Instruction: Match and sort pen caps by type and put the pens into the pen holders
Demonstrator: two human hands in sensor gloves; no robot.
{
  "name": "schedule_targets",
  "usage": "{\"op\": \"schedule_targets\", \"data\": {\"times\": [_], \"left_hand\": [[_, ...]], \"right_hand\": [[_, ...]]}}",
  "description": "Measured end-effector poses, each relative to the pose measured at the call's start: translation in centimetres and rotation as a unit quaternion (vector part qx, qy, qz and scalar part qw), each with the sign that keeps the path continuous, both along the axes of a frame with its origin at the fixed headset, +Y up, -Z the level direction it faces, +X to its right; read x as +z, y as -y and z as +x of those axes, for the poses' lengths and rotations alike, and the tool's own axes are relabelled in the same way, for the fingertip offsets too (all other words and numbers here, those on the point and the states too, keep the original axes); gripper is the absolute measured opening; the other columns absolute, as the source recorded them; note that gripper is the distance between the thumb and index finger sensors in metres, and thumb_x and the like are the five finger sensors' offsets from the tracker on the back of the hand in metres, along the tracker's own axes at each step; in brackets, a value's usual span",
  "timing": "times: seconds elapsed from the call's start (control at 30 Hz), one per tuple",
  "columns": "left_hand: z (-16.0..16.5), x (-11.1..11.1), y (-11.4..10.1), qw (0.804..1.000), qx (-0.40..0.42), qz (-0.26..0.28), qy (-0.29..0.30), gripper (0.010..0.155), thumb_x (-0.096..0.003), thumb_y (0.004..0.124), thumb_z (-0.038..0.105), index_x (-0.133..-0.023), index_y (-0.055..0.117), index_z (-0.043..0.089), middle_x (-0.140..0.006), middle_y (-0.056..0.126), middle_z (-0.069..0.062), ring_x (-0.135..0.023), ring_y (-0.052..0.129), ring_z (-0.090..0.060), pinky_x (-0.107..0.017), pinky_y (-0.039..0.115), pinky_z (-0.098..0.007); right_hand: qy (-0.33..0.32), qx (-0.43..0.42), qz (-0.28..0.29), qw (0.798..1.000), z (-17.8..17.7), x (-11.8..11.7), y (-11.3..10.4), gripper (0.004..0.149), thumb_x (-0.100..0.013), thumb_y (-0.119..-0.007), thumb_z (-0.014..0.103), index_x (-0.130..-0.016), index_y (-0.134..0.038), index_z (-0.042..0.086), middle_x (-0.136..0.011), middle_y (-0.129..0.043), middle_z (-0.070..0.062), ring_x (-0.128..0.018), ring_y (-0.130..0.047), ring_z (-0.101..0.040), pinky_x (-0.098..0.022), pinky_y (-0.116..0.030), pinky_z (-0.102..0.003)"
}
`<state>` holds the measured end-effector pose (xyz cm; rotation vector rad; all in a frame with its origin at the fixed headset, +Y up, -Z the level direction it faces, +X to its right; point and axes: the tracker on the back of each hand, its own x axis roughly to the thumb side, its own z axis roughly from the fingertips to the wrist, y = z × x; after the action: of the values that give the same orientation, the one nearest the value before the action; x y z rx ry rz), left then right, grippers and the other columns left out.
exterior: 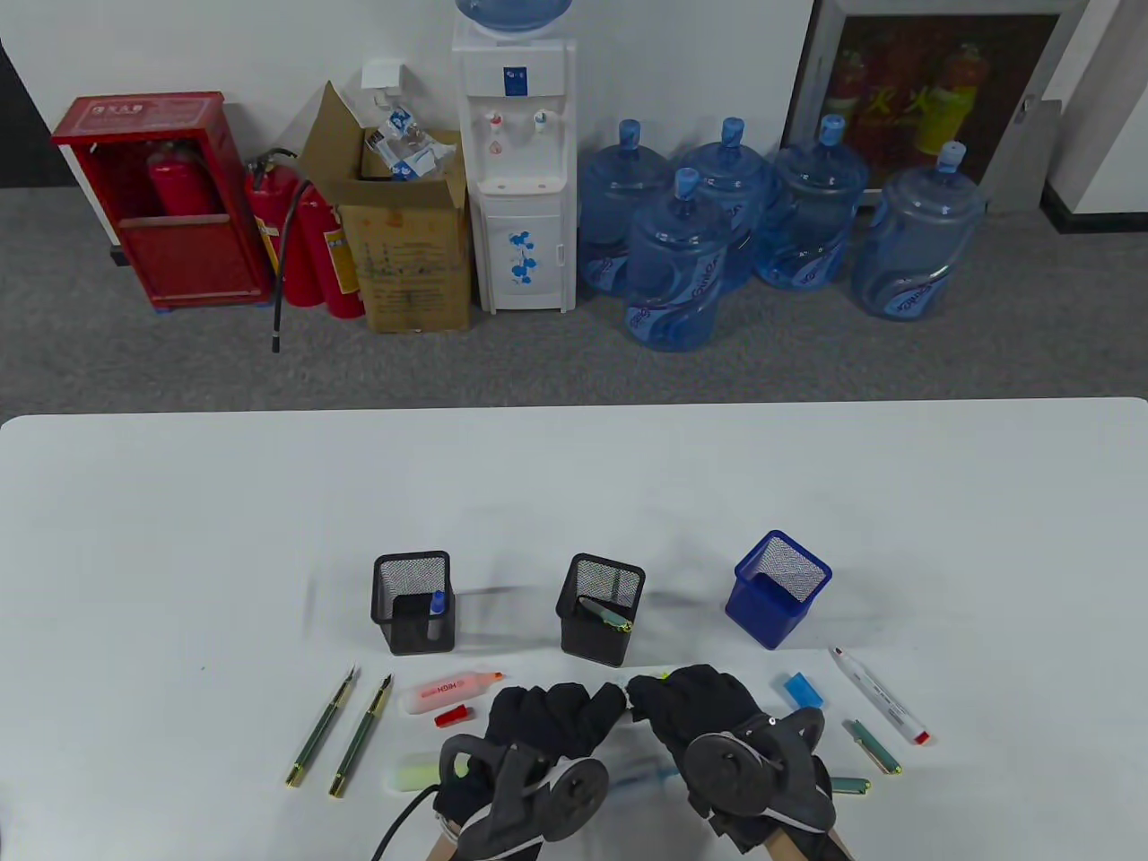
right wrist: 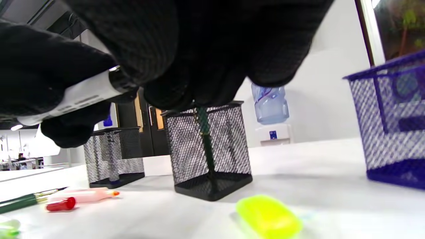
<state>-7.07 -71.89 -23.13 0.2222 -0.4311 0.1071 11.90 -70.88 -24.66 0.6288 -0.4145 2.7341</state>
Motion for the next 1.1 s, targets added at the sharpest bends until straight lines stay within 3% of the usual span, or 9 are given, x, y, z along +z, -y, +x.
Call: {"op": "schedule_targets", "data": {"times": [0.33,0.47,0.57,0.63,0.73,0.87,0.97,1.1], "left_hand": [[-0.4,0.7,-0.6,0.998,0.001,0.035,0.044,0.056,-0.0411,0.068,0.028,-0.096,0.073,0.034,-0.088,0.087,0.002,-0.059,0.1,-0.023,-0.062,0.078,-0.055],[-0.5,0.6,-0.6,0.999,-0.01,0.029,0.04,0.055,-0.0412,0.07,0.03,-0.096,0.075,0.034,-0.088,0.087,0.002,-0.06,0.1,-0.023,-0.062,0.077,-0.055],[-1.3,0.6,-1.9,0.999,-0.013,0.041,0.031,0.055,-0.0402,0.074,0.033,-0.095,0.079,0.036,-0.086,0.091,0.001,-0.057,0.103,-0.022,-0.06,0.079,-0.054],[-2.5,0.5,-3.2,0.997,-0.024,0.068,0.006,0.055,-0.0398,0.076,0.034,-0.095,0.081,0.036,-0.085,0.093,0.003,-0.057,0.104,-0.022,-0.06,0.079,-0.054],[-6.2,-0.4,-6.3,0.986,-0.056,0.127,-0.092,0.055,-0.0404,0.076,0.035,-0.095,0.08,0.036,-0.086,0.092,0.003,-0.058,0.104,-0.021,-0.059,0.08,-0.054],[-11.8,-2.8,-9.9,0.953,-0.135,0.097,-0.253,0.053,-0.0421,0.078,0.034,-0.095,0.082,0.036,-0.091,0.089,0.0,-0.064,0.101,-0.025,-0.061,0.076,-0.056],[-13.8,-4.9,-10.1,0.932,-0.182,0.044,-0.31,0.052,-0.0418,0.079,0.034,-0.094,0.084,0.037,-0.092,0.089,0.0,-0.065,0.1,-0.026,-0.062,0.075,-0.057],[-13.5,-6.8,-8.5,0.92,-0.226,0.024,-0.32,0.051,-0.0419,0.08,0.034,-0.093,0.085,0.039,-0.092,0.089,0.003,-0.067,0.099,-0.026,-0.064,0.072,-0.057]], "right_hand": [[-0.054,-0.118,-0.116,0.985,0.7,-0.8,-0.2,0.047,-0.036,-0.08,0.032,-0.082,-0.086,0.023,-0.07,-0.106,0.009,-0.066,-0.105,-0.017,-0.056,-0.093,-0.039],[-0.042,-0.089,-0.091,0.991,0.5,-0.6,0.5,0.048,-0.037,-0.081,0.035,-0.083,-0.084,0.026,-0.073,-0.104,0.012,-0.069,-0.103,-0.015,-0.058,-0.092,-0.038],[-0.019,-0.091,-0.061,0.994,0.6,-0.5,0.5,0.054,-0.038,-0.078,0.041,-0.091,-0.077,0.027,-0.083,-0.098,0.011,-0.08,-0.096,-0.017,-0.063,-0.087,-0.04],[0.004,-0.107,-0.031,0.994,1.1,-0.4,0.3,0.061,-0.037,-0.078,0.046,-0.094,-0.072,0.026,-0.089,-0.093,0.008,-0.085,-0.091,-0.021,-0.065,-0.084,-0.042],[0.02,-0.105,-0.015,0.994,2.4,-0.6,0.4,0.062,-0.038,-0.078,0.047,-0.095,-0.071,0.025,-0.09,-0.091,0.006,-0.086,-0.089,-0.023,-0.065,-0.082,-0.043],[0.029,-0.082,-0.016,0.996,3.1,-1.0,1.2,0.061,-0.038,-0.077,0.047,-0.095,-0.072,0.025,-0.09,-0.092,0.006,-0.086,-0.088,-0.024,-0.065,-0.082,-0.045],[0.026,-0.075,-0.015,0.997,3.0,-1.0,1.3,0.061,-0.038,-0.077,0.047,-0.095,-0.072,0.026,-0.09,-0.092,0.006,-0.086,-0.088,-0.024,-0.065,-0.081,-0.046],[0.019,-0.054,-0.007,0.998,2.7,-0.8,1.5,0.06,-0.038,-0.077,0.047,-0.094,-0.073,0.026,-0.089,-0.092,0.006,-0.087,-0.088,-0.024,-0.065,-0.081,-0.047]]}}
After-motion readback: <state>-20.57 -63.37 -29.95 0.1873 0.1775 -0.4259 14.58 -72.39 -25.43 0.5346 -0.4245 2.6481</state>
